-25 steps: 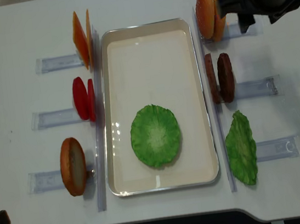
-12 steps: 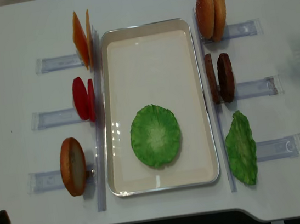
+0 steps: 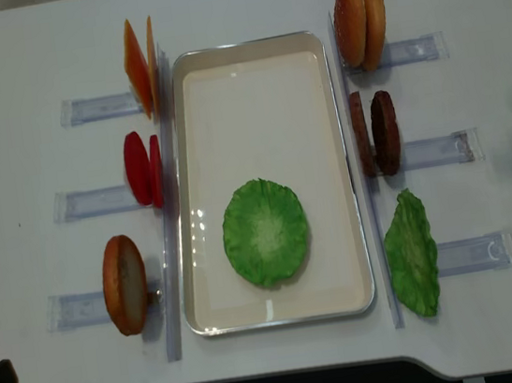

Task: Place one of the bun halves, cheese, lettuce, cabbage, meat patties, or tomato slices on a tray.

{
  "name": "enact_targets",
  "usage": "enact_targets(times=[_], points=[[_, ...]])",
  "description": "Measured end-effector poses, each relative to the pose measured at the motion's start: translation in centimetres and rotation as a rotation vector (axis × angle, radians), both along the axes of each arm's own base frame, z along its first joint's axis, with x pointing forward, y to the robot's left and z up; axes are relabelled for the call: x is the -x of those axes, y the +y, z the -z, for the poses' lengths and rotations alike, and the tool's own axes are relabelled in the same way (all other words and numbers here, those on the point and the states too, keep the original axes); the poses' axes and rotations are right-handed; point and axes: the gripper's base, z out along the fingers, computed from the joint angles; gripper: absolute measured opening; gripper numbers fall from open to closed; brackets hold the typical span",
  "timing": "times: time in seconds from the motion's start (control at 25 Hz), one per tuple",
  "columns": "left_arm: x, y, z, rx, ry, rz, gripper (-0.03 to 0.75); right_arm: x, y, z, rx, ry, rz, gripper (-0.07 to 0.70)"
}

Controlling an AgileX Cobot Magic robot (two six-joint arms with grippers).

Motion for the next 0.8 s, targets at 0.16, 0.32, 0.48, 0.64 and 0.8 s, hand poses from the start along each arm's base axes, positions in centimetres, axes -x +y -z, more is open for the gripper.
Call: enact_targets(times=[0.16, 0.32, 0.48, 0.64, 0.8], points=[[0.0, 0.0, 0.0, 0.0, 0.0, 0.0, 0.692, 3.8, -0.2, -0.9, -0.006, -0.061, -0.001, 0.416], [0.0, 0.0, 0.0, 0.0, 0.0, 0.0, 0.692, 8.3, -0.3, -2.9, -0.034, -0.197, -0.002, 0.416], [0.0, 0.0, 0.0, 0.0, 0.0, 0.0, 0.692, 14.1, -0.6, -5.0, -0.058, -0.392, -0.008, 0.416], [0.0, 0.0, 0.0, 0.0, 0.0, 0.0, 0.692, 17.9, -0.8, -5.0, -0.063, -0.5, -0.01, 0.416], [0.0, 0.0, 0.0, 0.0, 0.0, 0.0, 0.692, 20.3, -1.0, -4.1, -0.049, -0.556, -0.035, 0.416]])
